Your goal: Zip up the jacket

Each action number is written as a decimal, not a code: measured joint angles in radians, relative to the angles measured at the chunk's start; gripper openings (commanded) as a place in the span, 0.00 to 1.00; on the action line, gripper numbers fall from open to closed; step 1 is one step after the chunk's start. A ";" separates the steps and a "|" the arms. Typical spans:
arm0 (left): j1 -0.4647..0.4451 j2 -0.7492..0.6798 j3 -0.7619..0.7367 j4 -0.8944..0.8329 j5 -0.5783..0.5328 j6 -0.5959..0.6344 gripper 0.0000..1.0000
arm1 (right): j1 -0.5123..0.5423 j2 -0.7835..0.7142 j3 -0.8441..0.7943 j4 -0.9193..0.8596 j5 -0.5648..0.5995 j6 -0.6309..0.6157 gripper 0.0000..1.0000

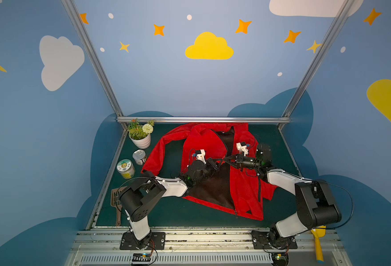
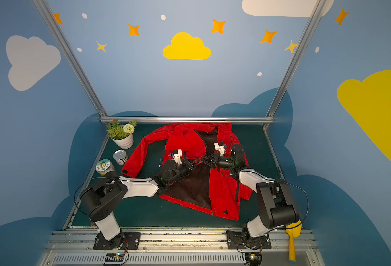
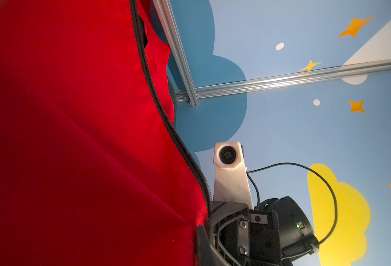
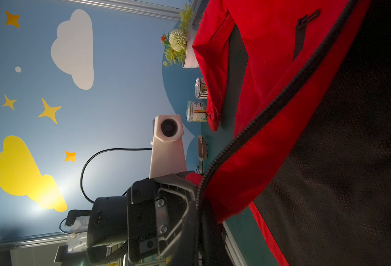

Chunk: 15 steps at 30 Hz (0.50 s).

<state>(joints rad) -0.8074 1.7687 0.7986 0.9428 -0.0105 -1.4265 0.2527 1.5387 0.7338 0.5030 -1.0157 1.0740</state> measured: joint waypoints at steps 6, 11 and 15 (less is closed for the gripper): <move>0.000 0.000 0.000 0.002 0.000 -0.001 0.22 | -0.003 0.000 0.000 0.005 -0.004 0.002 0.00; 0.000 0.000 0.000 0.010 0.001 0.000 0.03 | -0.002 0.000 0.000 0.006 -0.009 0.003 0.08; 0.000 0.000 0.000 0.012 0.000 -0.002 0.03 | -0.012 0.000 -0.001 0.003 -0.012 -0.002 0.15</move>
<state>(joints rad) -0.8078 1.7687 0.7986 0.9550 -0.0109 -1.4281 0.2409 1.5387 0.7326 0.5056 -1.0275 1.0721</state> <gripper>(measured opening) 0.049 0.142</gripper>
